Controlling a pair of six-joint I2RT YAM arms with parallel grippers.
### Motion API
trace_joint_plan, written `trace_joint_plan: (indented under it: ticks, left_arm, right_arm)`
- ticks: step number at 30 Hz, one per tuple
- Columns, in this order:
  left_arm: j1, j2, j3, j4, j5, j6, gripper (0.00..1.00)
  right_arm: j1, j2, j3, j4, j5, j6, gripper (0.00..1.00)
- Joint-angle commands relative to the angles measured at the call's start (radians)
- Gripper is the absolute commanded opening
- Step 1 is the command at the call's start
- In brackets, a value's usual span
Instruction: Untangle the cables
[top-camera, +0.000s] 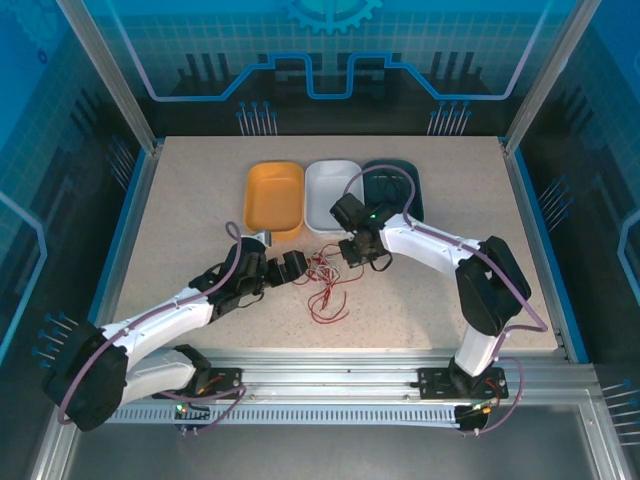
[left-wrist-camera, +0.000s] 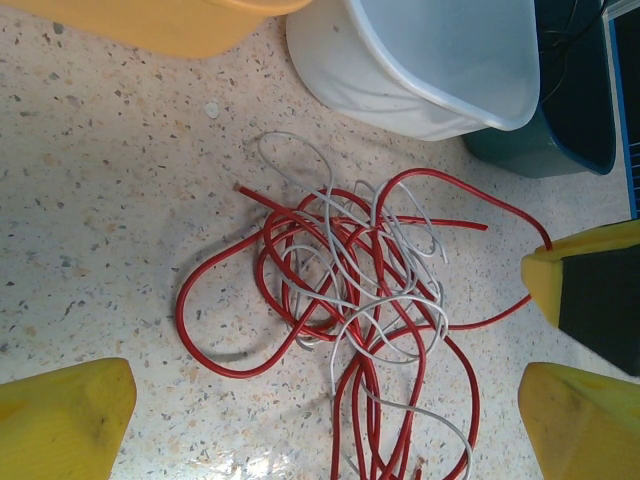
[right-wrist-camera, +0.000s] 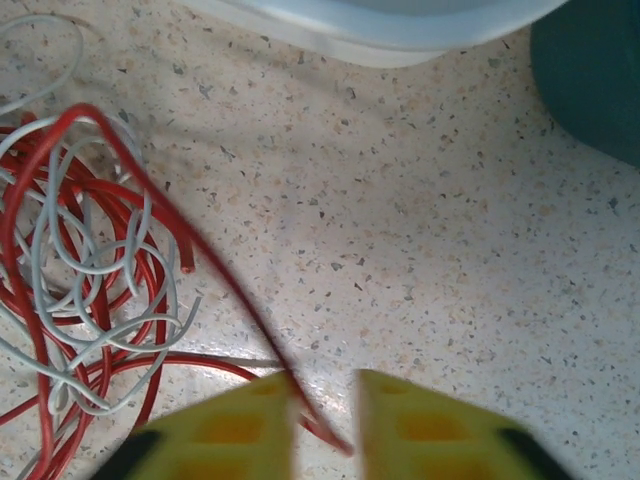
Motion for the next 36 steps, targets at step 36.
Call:
trace_joint_plan:
  ticks: [36]
  left_arm:
    - [0.012, -0.058, -0.019, -0.028, -0.029, -0.006, 0.99]
  right_arm:
    - [0.372, -0.290, 0.399, -0.088, 0.436, -0.216, 0.00]
